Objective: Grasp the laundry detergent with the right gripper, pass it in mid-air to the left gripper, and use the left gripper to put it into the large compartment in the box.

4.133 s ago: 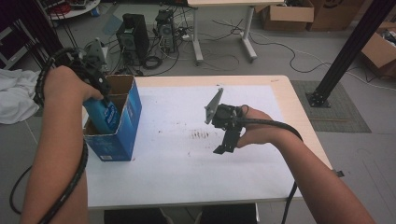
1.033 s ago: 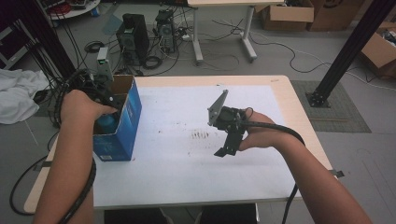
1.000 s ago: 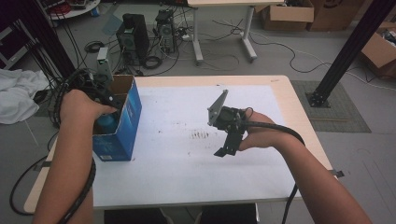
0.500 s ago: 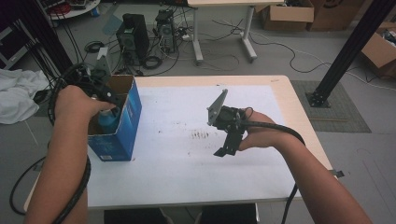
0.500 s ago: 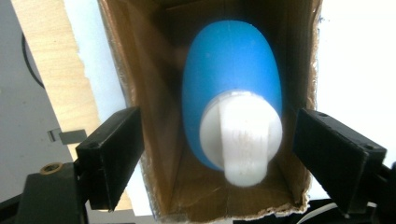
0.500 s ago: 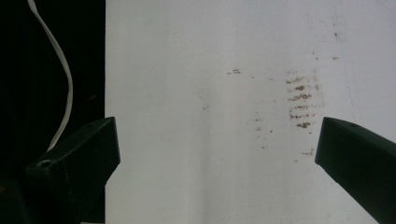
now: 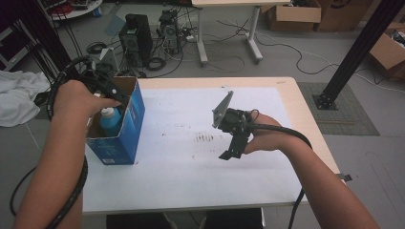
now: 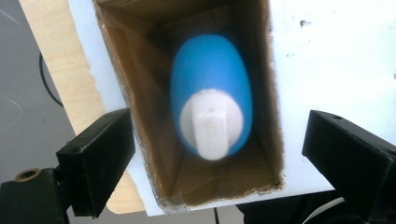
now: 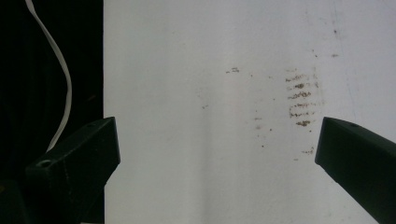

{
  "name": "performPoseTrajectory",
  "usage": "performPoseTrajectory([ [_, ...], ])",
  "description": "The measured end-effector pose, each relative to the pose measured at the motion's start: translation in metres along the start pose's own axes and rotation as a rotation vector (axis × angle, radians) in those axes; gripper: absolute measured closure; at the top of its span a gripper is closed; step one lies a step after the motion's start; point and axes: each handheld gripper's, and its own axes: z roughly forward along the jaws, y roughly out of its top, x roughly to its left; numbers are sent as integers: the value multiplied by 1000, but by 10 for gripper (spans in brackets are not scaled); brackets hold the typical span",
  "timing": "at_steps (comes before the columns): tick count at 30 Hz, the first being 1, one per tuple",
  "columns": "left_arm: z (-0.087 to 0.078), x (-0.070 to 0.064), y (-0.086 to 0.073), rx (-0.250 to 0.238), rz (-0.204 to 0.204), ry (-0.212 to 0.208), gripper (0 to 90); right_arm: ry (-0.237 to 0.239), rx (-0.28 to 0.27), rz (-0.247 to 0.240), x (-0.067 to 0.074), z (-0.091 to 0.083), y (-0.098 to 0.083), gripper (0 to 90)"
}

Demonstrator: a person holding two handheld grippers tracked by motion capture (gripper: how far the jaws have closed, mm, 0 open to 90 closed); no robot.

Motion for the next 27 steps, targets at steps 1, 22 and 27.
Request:
performPoseTrajectory([
  [1,-2,-1,0,-2,3,3,82,0,1,-1,0,0,0,0],
  [22,-29,-31,4,-26,206,-37,2,2,15,8,0,0,1,0],
  [27,-33,-48,5,-38,337,-53,1,3,21,12,-1,-1,0,0],
])
